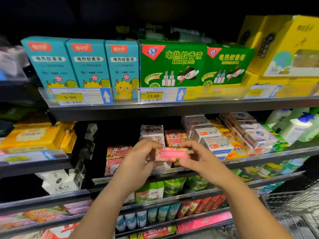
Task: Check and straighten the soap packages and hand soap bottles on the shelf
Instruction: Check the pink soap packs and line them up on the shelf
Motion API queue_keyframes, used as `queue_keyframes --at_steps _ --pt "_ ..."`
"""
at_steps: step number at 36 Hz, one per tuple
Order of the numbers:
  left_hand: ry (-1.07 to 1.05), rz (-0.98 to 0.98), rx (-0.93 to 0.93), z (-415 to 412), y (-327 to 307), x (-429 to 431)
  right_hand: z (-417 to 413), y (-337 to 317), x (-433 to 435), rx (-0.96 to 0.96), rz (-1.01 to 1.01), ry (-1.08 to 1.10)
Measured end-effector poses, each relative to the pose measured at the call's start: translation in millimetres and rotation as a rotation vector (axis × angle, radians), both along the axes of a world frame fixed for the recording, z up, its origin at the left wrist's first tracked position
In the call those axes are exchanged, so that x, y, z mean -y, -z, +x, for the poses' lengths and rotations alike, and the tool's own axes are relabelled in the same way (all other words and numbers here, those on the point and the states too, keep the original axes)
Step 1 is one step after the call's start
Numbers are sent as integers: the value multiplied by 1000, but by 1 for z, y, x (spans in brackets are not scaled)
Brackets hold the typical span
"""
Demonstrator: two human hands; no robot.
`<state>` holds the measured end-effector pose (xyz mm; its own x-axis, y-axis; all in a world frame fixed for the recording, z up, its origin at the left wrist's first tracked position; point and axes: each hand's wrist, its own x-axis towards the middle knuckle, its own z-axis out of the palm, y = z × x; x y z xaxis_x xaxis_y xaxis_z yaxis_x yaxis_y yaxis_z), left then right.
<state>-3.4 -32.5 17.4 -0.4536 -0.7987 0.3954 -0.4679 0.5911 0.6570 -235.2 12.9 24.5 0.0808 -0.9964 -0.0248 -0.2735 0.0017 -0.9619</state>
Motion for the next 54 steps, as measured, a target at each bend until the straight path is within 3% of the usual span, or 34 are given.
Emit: queue_keyframes --at_steps 3,5,9,12,20,22,25,30,34,41,54 --pt "18 -18 -29 4 4 2 8 5 1 277 119 10" --pt "55 20 -28 6 3 2 10 9 3 349 119 28" --pt "152 180 142 14 -1 6 12 13 7 233 17 48" --pt "98 227 228 13 -8 9 19 15 13 139 -31 0" --pt "47 283 238 30 -3 44 42 12 33 131 -64 -38" --pt "-7 275 212 37 0 53 42 8 40 -45 -48 -13" --pt "-182 283 183 47 8 71 41 7 53 -467 -6 -11" --pt "-377 212 280 67 44 117 58 27 68 -743 30 -113" --pt "-403 225 408 72 55 133 66 43 74 -810 35 -112" --pt "-365 218 453 75 61 145 69 54 78 -859 18 -86" --pt "-292 373 356 74 74 138 68 56 78 -848 30 -95"
